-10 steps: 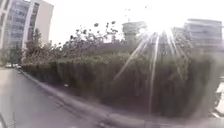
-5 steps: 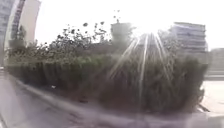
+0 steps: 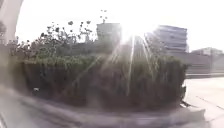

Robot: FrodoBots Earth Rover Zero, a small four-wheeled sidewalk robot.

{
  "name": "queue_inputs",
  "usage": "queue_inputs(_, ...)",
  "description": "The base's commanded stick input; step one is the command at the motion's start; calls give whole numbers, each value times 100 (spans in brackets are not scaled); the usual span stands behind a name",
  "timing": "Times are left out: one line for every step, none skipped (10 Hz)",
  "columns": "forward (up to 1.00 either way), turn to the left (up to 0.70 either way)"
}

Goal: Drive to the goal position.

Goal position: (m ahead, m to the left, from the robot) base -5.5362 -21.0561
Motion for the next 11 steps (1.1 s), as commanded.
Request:
queue_inputs(0, -100)
queue_inputs(0, -100)
queue_inputs(0, -100)
queue_inputs(0, -100)
queue_inputs(0, -100)
queue_inputs(0, -100)
queue_inputs(0, -100)
queue_inputs(0, -100)
queue_inputs(0, -100)
queue_inputs(0, -100)
queue_inputs(0, -100)
